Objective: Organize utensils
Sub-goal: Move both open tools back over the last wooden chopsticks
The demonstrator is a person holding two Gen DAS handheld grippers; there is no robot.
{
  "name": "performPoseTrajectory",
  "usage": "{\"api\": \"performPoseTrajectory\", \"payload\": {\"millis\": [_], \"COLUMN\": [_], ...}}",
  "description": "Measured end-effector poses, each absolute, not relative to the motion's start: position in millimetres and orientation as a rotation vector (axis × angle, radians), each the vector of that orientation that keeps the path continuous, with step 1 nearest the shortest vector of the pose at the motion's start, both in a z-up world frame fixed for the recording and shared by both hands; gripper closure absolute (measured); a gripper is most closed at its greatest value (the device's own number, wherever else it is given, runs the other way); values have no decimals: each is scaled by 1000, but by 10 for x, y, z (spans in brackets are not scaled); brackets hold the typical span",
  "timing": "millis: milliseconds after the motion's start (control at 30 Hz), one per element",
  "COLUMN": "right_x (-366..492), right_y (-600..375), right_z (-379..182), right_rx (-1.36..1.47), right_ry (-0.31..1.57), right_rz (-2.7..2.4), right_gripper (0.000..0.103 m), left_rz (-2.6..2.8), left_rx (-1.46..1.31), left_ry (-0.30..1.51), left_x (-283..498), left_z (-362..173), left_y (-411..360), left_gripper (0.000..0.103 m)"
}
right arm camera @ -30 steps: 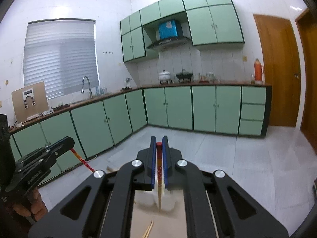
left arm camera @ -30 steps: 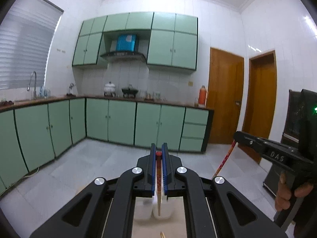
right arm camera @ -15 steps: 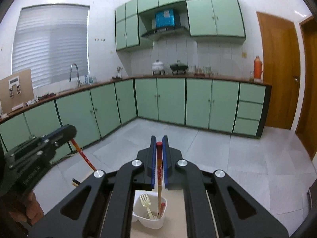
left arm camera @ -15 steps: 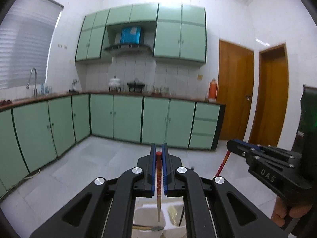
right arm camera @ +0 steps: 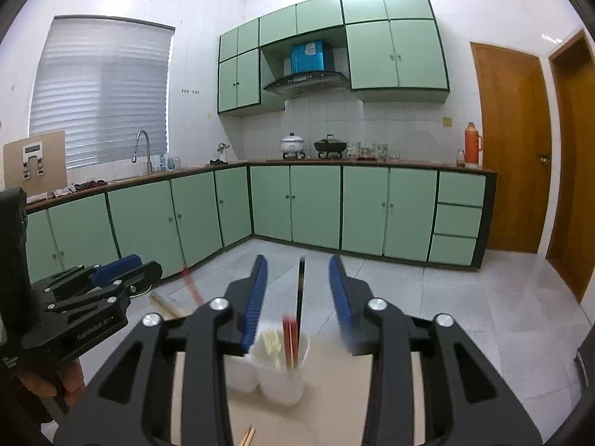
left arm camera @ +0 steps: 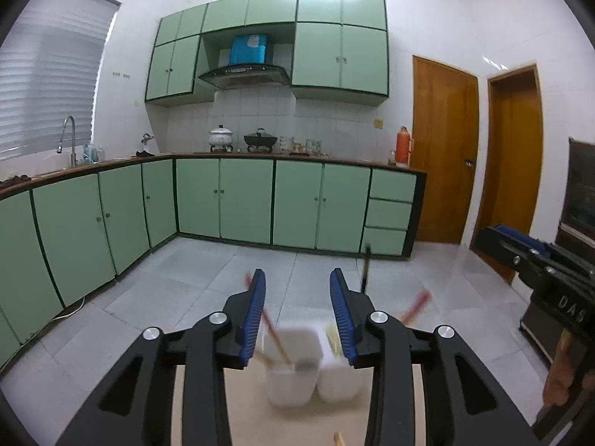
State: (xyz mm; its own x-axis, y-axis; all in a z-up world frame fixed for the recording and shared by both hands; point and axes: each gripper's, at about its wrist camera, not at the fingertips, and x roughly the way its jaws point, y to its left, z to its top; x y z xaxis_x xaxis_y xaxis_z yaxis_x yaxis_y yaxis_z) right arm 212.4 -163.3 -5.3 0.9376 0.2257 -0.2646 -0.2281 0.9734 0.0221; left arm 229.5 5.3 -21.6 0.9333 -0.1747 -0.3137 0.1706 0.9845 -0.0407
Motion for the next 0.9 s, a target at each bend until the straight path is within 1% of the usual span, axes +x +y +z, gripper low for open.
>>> {"api": "performPoseTrajectory", "payload": {"millis": [133,200,300,400,433,533,633,767,833,900], "right_x": [1806,1675,1535,1432,1413,1370,1339,1358,1366,1416], "right_y": [-1632,-1569,-1454,-1325,-1275,-1144,-1062,-967,-929,-950], "right_z": [-506,-835,-1338,-1709,-1785,-2034,-2134,-2191,-2224,-2221], "right_rx": [6,7,22,37,40,72,53,54,47,36], "right_ry": [389,482,630,727,745,820,848,881,895,912], "right_rz": [243,250,270,281,283,307,318,335,334,330], "right_gripper": [65,65,65,65,67,72,73,77,81,83], "left_rz": [-205,-197,-186,-161,-155,-140,-139,-145,-153,-160], "left_rx": [6,24,5,20,19,26,30,31,24,19], "left_ry": [438,520,619,659,674,700,713,720,726,730], "left_x": [2006,1876,1755,1660,1631,1576,1520,1531,1523,1531], "left_z": [-662,-1026,-1434,-1692,-1773,-1902,-1969,-1984,-2001,-2004], "left_y": [45,34,55,74,81,100,125,156,164,153], "left_gripper": [66,66,66,66,66,66,66,66,66,66]}}
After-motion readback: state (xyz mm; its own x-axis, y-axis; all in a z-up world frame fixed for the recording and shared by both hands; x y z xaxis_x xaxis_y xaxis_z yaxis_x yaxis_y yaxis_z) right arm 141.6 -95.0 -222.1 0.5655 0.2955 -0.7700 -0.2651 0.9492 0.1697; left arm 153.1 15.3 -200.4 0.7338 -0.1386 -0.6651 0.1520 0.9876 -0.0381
